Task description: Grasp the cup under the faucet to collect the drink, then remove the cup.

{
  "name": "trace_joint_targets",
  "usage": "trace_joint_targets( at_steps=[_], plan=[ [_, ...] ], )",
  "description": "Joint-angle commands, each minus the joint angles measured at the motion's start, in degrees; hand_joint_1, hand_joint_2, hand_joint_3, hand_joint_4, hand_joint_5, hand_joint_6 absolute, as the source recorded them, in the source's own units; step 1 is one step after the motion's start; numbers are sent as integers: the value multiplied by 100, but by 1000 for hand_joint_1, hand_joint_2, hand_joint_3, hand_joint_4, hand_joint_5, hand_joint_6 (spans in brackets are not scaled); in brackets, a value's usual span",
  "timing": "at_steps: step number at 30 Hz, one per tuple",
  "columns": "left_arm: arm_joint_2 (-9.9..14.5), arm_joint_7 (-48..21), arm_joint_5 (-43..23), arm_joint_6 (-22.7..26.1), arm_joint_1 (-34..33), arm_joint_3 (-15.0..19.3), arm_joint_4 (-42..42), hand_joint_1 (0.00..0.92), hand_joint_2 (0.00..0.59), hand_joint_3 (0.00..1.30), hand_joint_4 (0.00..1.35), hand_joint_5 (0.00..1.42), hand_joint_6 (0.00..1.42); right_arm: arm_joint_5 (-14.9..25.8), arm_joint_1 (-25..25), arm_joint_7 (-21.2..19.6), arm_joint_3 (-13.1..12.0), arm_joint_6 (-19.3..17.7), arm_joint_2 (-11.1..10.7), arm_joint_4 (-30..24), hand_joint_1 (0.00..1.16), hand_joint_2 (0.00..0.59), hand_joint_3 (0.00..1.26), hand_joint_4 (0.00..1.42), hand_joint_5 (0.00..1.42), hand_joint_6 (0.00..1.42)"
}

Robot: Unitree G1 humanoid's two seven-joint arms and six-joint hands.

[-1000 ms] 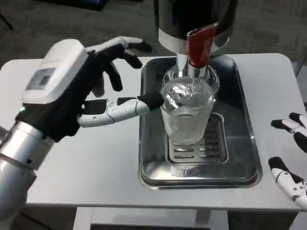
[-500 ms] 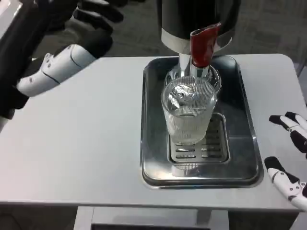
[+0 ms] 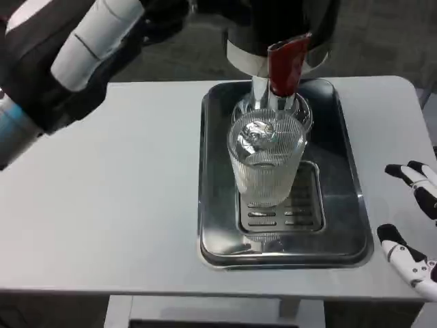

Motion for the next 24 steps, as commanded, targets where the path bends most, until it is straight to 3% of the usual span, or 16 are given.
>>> trace_joint_targets(
  at_steps=[1,11,24],
  plan=[
    [-11,-68,-46,145,-355,-119,73,0,88,246,223,306,237,-44,94,-30,18,40,18,-91,359,506,82,0,0,65],
    [-395,4,360,65,-914,-614,519,0,92,239,182,278,195,-15,89,-21,24,76,9,-102,356,498,93,0,0,65],
    [-879,-91,827,34,-865,-1156,724,0,94,235,183,277,180,161,209,-39,-151,49,-28,-134,351,494,96,0,0,65]
  ],
)
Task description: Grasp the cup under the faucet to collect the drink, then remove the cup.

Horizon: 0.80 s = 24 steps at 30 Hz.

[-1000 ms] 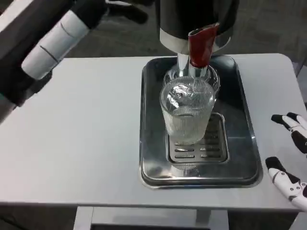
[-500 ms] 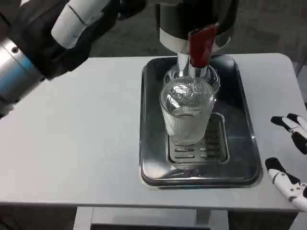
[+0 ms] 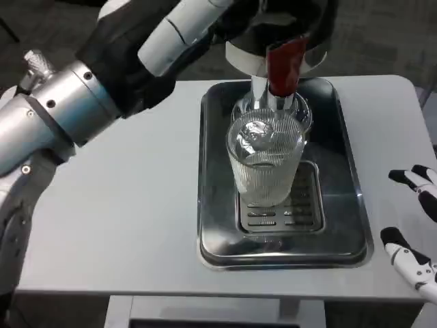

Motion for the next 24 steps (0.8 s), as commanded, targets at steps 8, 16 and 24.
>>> trace_joint_targets(
  at_steps=[8,16,24],
  plan=[
    [-141,-120,315,-28,239,-258,-50,0,93,229,187,278,177,232,114,-37,-148,-30,-64,-96,335,501,106,0,0,65],
    [-108,-123,333,-1,381,-309,-79,0,93,228,188,280,176,311,116,-33,-158,-40,-100,-80,329,502,106,0,0,65],
    [11,-282,528,-123,464,-409,-148,0,93,228,188,281,173,407,87,-32,-189,26,-159,-68,325,502,106,0,0,65]
  ],
)
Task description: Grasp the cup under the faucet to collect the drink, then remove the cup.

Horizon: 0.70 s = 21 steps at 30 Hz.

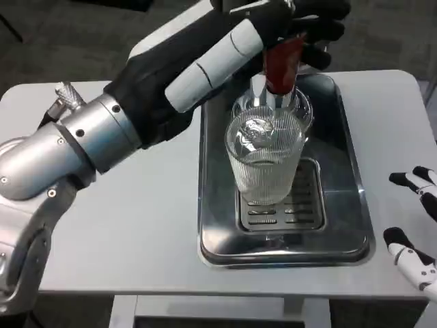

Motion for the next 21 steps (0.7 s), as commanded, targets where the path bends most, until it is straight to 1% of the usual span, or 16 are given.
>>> trace_joint_targets(
  at_steps=[1,6,10,21],
  plan=[
    [166,-230,234,-141,136,-121,-140,0,93,228,188,281,171,95,52,-34,-30,35,-16,-56,325,502,106,0,0,65],
    [265,-406,410,-217,278,-250,-243,0,88,227,192,282,149,157,49,-29,-14,96,-13,-72,323,502,106,0,0,65],
    [329,-455,501,-321,338,-282,-236,0,85,227,191,282,147,213,16,-25,-17,157,-2,-128,322,502,106,0,0,65],
    [536,-540,895,-842,452,-364,-82,0,83,215,188,259,116,339,-36,-74,51,232,0,-77,327,498,106,0,0,65]
  ],
)
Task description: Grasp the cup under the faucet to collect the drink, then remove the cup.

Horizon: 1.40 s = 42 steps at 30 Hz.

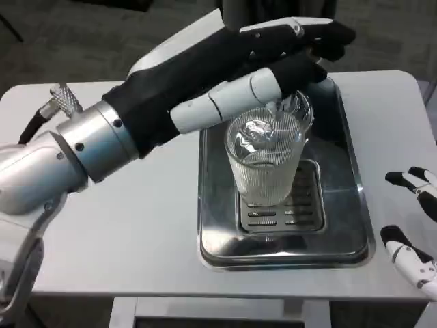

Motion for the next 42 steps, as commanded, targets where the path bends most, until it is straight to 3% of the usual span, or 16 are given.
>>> trace_joint_targets(
  at_steps=[1,11,25,34,42],
  plan=[
    [204,-331,177,-126,261,-165,131,0,83,215,188,257,115,46,7,-74,64,62,21,-58,326,499,106,0,0,65],
    [428,-387,602,-681,212,-307,385,0,83,205,155,216,96,29,-81,-92,194,186,21,-8,331,495,106,0,0,65],
    [547,-415,914,-1166,147,-398,652,0,82,185,123,186,92,71,-233,-127,334,376,43,51,330,496,101,0,0,65],
    [637,-423,988,-1323,140,-431,709,0,81,183,119,176,86,1094,-288,-410,86,366,336,218,365,418,37,0,10,131],
    [719,-441,1048,-1445,140,-422,787,0,80,182,117,174,80,1761,-330,-775,69,147,349,421,418,389,80,8,45,171]
  ],
)
